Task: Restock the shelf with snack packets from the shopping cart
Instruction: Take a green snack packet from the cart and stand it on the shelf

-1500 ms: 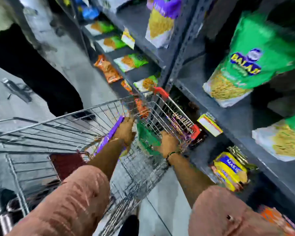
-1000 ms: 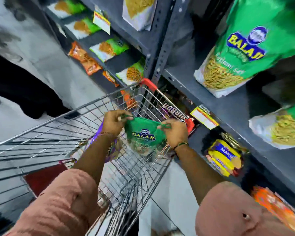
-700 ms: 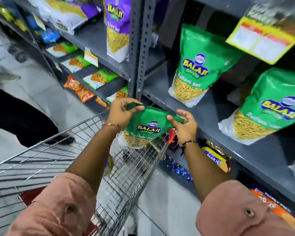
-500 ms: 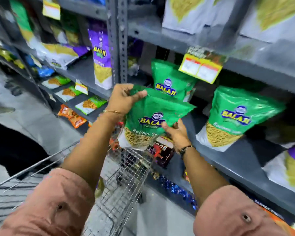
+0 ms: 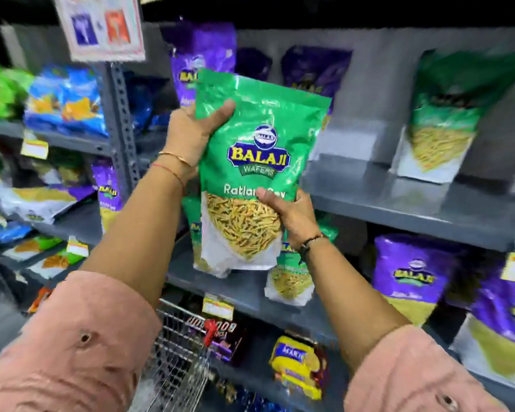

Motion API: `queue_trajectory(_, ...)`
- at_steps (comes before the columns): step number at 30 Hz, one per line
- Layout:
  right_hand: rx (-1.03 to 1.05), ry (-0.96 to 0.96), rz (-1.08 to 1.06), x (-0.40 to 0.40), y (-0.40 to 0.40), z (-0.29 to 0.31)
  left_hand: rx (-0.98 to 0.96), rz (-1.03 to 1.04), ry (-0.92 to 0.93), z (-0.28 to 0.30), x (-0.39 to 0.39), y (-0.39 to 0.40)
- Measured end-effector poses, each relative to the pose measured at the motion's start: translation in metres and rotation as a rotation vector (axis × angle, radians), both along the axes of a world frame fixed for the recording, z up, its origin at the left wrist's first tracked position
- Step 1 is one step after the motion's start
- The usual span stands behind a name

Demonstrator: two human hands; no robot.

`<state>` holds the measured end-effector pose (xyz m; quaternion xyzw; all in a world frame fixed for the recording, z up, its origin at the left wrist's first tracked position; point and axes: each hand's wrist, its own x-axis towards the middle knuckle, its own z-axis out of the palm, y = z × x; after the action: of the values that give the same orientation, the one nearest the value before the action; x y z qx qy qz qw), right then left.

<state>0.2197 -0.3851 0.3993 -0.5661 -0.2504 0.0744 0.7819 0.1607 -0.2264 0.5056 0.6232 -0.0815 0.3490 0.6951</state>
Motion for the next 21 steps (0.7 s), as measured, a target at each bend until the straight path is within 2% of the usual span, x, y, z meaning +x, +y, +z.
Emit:
queue_trajectory(5,0.052,-0.093,-0.090,0.001,-0.049,0.071,0.050,-0.109,-0.019,0.009,0.009,-0.044)
queue_trajectory(9,0.113,-0.149,-0.207,0.005,-0.103,0.110,0.153,-0.210,0.063,0.005,0.025,-0.092)
queue_trajectory(12,0.129,-0.163,-0.340,0.017,-0.146,0.123,0.251,-0.348,0.119,-0.006,0.045,-0.135)
queue_trajectory(14,0.065,-0.160,-0.433,0.025,-0.172,0.127,0.291,-0.368,0.125,-0.010,0.061,-0.164)
queue_trajectory(21,-0.051,-0.180,-0.579,0.062,-0.254,0.135,0.196,-0.433,0.133,-0.011,0.119,-0.256)
